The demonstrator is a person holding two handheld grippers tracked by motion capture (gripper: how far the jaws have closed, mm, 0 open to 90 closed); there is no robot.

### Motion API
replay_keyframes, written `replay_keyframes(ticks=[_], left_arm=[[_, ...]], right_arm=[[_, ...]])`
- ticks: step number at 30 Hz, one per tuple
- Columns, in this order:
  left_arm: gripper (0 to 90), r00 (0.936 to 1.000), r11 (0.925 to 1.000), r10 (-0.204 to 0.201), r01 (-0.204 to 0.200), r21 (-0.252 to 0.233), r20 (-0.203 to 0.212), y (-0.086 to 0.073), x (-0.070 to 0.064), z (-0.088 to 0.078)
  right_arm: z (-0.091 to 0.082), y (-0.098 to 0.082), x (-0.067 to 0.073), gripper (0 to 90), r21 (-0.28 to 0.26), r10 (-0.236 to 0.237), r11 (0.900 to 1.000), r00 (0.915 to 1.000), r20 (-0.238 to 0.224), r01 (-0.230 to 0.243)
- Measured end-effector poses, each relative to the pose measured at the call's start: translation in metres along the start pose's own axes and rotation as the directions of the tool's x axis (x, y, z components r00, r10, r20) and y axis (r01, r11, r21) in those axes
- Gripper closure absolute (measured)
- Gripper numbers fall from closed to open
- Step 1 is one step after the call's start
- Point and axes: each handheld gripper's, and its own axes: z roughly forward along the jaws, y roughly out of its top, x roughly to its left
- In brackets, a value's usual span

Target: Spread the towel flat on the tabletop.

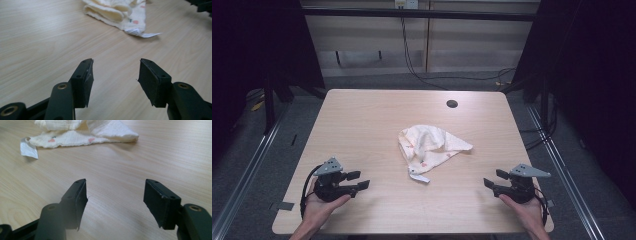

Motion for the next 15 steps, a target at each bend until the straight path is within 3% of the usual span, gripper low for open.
replay_keyframes(ticks=[3, 6, 8, 10, 11, 15], left_arm=[[42.5, 0.9999, 0.9998, -0.006, 0.006, 0.018, 0.011, 0.000, 0.004, 0.005], [41.1, 0.9997, 1.0000, 0.004, -0.004, 0.005, 0.024, 0.001, 0.004, 0.006], [47.5, 0.9991, 0.9999, 0.015, -0.015, 0.008, 0.041, 0.001, 0.003, 0.007], [48.0, 0.9990, 0.9996, 0.028, -0.029, 0.005, 0.035, 0.001, 0.001, 0.008], [46.8, 0.9988, 0.9995, 0.030, -0.030, -0.001, 0.039, 0.001, 0.001, 0.009], [45.0, 0.9984, 0.9989, 0.034, -0.032, -0.036, 0.045, 0.001, 0.000, 0.006]], right_arm=[[0.001, 0.000, 0.002, 32.0, 0.009, 0.006, 1.000, 1.0000, -0.001, -0.006], [0.000, 0.000, 0.002, 30.0, 0.000, 0.002, 1.000, 1.0000, 0.004, -0.002], [0.000, 0.000, 0.002, 30.2, -0.006, 0.008, 1.000, 1.0000, -0.002, -0.008], [0.000, 0.001, 0.003, 33.7, -0.013, 0.029, 0.999, 0.9992, -0.029, -0.030], [0.001, 0.002, 0.004, 35.8, -0.019, 0.028, 0.999, 0.9979, -0.058, -0.029], [0.004, 0.009, 0.013, 36.2, -0.030, 0.017, 0.999, 0.9950, -0.098, -0.020]])
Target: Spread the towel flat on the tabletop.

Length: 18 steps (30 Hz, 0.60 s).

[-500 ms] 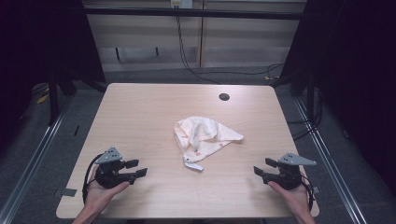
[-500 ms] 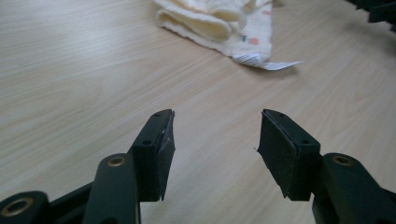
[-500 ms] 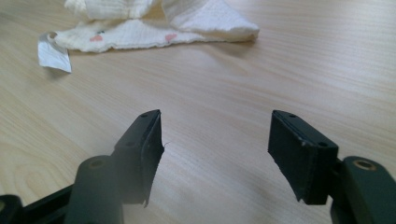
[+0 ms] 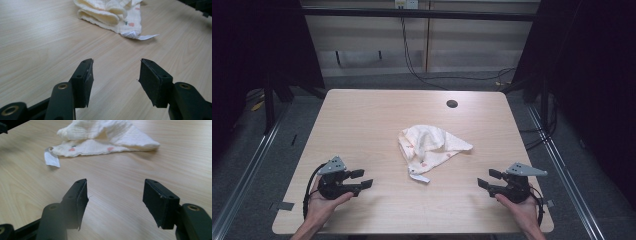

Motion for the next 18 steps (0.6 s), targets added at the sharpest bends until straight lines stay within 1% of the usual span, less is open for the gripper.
replay_keyframes(ticks=[1, 2, 3, 4, 5, 6, 7, 8, 10, 11, 12, 13, 15, 16, 17, 18], left_arm=[[45.0, 1.0000, 1.0000, 0.005, -0.005, 0.000, 0.002, 0.000, 0.000, 0.000], [46.1, 0.9999, 0.9999, 0.014, -0.014, 0.005, -0.008, -0.001, 0.000, -0.001], [47.5, 0.9999, 0.9999, 0.011, -0.011, 0.004, -0.006, -0.001, -0.001, -0.001], [48.6, 0.9999, 0.9999, 0.017, -0.017, -0.002, 0.001, -0.001, -0.001, -0.002], [47.8, 0.9991, 0.9991, 0.040, -0.040, -0.017, -0.012, -0.001, -0.002, -0.001], [46.4, 0.9984, 0.9985, 0.052, -0.052, -0.017, -0.022, -0.001, -0.002, 0.000], [45.4, 0.9984, 0.9985, 0.052, -0.052, -0.017, -0.022, -0.001, -0.002, 0.000], [45.3, 0.9993, 0.9993, 0.037, -0.037, 0.001, -0.009, 0.000, -0.002, 0.003], [46.0, 0.9983, 0.9984, 0.056, -0.056, 0.009, -0.014, 0.000, -0.003, 0.004], [45.7, 0.9983, 0.9984, 0.056, -0.056, 0.009, -0.014, 0.000, -0.003, 0.004], [45.4, 0.9990, 0.9989, 0.044, -0.044, 0.016, 0.004, 0.002, -0.002, 0.003], [43.4, 0.9991, 0.9990, 0.041, -0.041, 0.019, 0.002, 0.003, -0.002, 0.003], [36.7, 0.9997, 0.9998, 0.010, -0.010, 0.019, 0.024, 0.003, 0.000, 0.002], [36.0, 0.9997, 0.9998, 0.001, -0.002, 0.022, 0.022, 0.003, 0.001, 0.002], [35.8, 0.9998, 0.9998, 0.000, 0.000, 0.022, 0.019, 0.003, 0.001, 0.002], [34.7, 0.9997, 0.9996, -0.003, 0.002, 0.028, 0.022, 0.002, 0.001, 0.003]], right_arm=[[0.001, 0.001, 0.002, 36.2, 0.006, -0.008, 1.000, 0.9999, -0.007, 0.008], [0.003, 0.003, 0.005, 36.1, 0.010, -0.015, 1.000, 0.9997, -0.016, 0.016], [0.004, 0.005, 0.008, 36.1, 0.014, -0.026, 1.000, 0.9993, -0.026, 0.026], [0.006, 0.006, 0.011, 36.1, 0.016, -0.031, 0.999, 0.9990, -0.031, 0.031], [0.007, 0.007, 0.013, 36.1, 0.016, -0.033, 0.999, 0.9987, -0.038, 0.034], [0.008, 0.009, 0.017, 36.0, 0.021, -0.039, 0.999, 0.9984, -0.041, 0.040], [0.008, 0.009, 0.017, 36.0, 0.021, -0.039, 0.999, 0.9984, -0.041, 0.040], [0.013, 0.012, 0.021, 36.0, 0.026, -0.063, 0.998, 0.9972, -0.040, 0.064], [0.019, 0.016, 0.024, 35.7, 0.024, -0.063, 0.998, 0.9962, -0.061, 0.064], [0.022, 0.019, 0.025, 35.6, 0.026, -0.067, 0.997, 0.9956, -0.065, 0.068], [0.025, 0.022, 0.026, 36.2, 0.025, -0.069, 0.997, 0.9946, -0.077, 0.071], [0.028, 0.025, 0.027, 36.6, 0.025, -0.072, 0.997, 0.9937, -0.086, 0.074], [0.034, 0.030, 0.027, 36.8, 0.036, -0.070, 0.997, 0.9927, -0.098, 0.073], [0.038, 0.032, 0.028, 36.9, 0.041, -0.069, 0.996, 0.9914, -0.111, 0.074], [0.041, 0.034, 0.028, 37.2, 0.049, -0.061, 0.997, 0.9909, -0.120, 0.068], [0.043, 0.036, 0.029, 37.4, 0.054, -0.063, 0.996, 0.9899, -0.127, 0.071]])
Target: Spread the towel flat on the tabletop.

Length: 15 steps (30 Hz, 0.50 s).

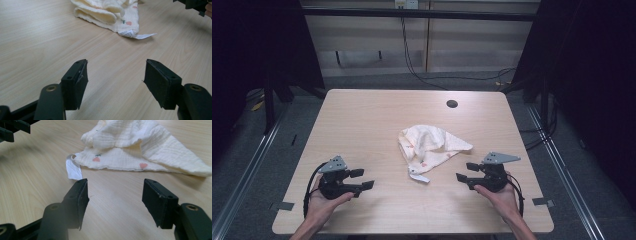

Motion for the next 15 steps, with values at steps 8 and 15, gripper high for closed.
replay_keyframes(ticks=[8, 15], left_arm=[[33.6, 0.9999, 0.9999, 0.012, -0.012, 0.004, 0.006, -0.002, -0.001, -0.001], [34.3, 0.9999, 0.9996, 0.000, 0.000, -0.029, 0.017, 0.000, 0.002, -0.004]], right_arm=[[0.015, 0.019, -0.004, 42.1, 0.004, -0.023, 1.000, 0.9987, -0.046, 0.023], [0.036, 0.040, -0.012, 42.8, 0.002, -0.023, 1.000, 0.9973, -0.069, 0.023]])
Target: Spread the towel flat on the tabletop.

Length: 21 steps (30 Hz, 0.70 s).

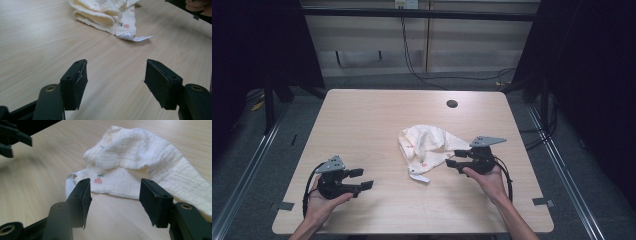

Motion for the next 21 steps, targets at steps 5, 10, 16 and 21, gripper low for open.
replay_keyframes(ticks=[5, 10, 16, 21], left_arm=[[34.1, 1.0000, 1.0000, 0.003, -0.003, -0.005, 0.001, 0.001, 0.001, -0.002], [33.9, 0.9999, 1.0000, 0.009, -0.009, 0.001, 0.009, 0.000, 0.000, -0.002], [35.2, 1.0000, 0.9999, 0.004, -0.004, 0.010, -0.001, -0.001, 0.000, -0.001], [32.4, 0.9999, 1.0000, 0.000, 0.000, -0.006, 0.017, -0.002, 0.001, -0.004]], right_arm=[[0.012, 0.012, -0.008, 43.8, 0.006, -0.003, 1.000, 1.0000, -0.008, 0.003], [0.022, 0.024, -0.017, 45.7, 0.026, -0.012, 1.000, 0.9999, 0.011, 0.012], [0.040, 0.034, -0.027, 50.4, 0.066, -0.030, 0.997, 0.9995, 0.001, 0.030], [0.060, 0.044, -0.033, 54.8, 0.091, -0.067, 0.993, 0.9975, -0.022, 0.069]])
